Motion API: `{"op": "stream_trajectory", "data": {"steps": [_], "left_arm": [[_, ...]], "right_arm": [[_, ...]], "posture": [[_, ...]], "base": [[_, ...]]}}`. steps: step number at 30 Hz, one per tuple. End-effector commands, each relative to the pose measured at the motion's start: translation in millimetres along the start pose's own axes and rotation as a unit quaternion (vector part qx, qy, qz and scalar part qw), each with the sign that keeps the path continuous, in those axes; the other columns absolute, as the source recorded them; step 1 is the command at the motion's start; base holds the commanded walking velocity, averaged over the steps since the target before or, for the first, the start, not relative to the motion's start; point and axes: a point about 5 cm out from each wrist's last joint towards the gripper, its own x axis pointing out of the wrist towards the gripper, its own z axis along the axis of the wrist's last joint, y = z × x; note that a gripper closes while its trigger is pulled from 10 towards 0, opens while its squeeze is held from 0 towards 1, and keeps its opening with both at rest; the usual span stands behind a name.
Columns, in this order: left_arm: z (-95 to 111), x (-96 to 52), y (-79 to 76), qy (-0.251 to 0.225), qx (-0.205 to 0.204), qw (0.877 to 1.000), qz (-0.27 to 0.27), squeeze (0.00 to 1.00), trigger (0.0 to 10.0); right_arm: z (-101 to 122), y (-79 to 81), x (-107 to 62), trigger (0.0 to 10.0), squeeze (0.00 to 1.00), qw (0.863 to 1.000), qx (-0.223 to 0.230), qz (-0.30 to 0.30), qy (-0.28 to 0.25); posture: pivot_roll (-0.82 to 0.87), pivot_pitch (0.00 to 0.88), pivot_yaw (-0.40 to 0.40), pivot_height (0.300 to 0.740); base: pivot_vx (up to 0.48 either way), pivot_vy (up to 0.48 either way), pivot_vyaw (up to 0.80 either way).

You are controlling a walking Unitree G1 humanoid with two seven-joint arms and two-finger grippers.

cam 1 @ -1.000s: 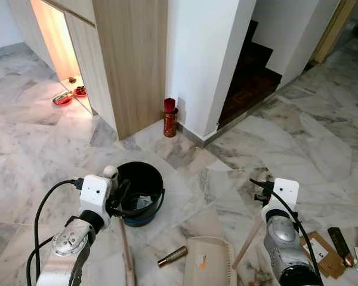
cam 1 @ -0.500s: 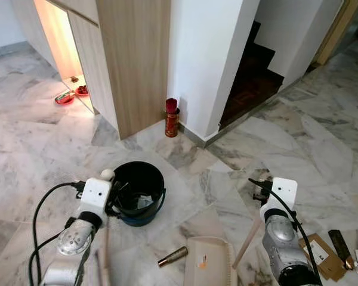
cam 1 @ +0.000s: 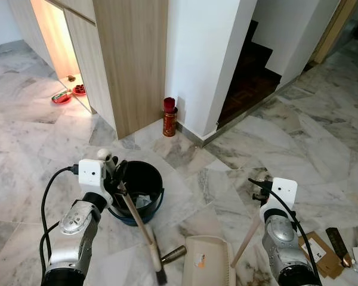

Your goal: Sweep floor

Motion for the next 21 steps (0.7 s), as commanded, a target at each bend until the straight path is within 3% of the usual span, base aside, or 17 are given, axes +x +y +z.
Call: {"op": "stream_trajectory", "data": {"steps": [1, 13, 21], "left_arm": [[2, 3.4, -0.1, 0.0, -0.006, 1.0, -0.011, 0.0, 10.0], [-17, -2.1, -7.9, 0.061, 0.083, 0.992, -0.077, 0.0, 10.0], [-22, 6.3, -9.3, 0.056, 0.052, 0.995, -0.061, 0.0, 10.0]], "right_arm": [[5, 0.2, 0.4, 10.0, 0.0, 1.0, 0.0, 0.001, -0.013], [7, -2.4, 1.7, 10.0, 0.0, 1.0, -0.001, -0.002, -0.013], [9, -2.7, 1.9, 10.0, 0.0, 1.0, 0.001, -0.002, -0.016]], "posture": [[0.13, 0.053, -0.107, 0.74], [0.12, 0.098, -0.115, 0.74], [0.1, 0.112, -0.116, 0.74]], "base": [[0.0, 0.0, 0.0], [0.0, 0.0, 0.0], [0.0, 0.0, 0.0]]}}
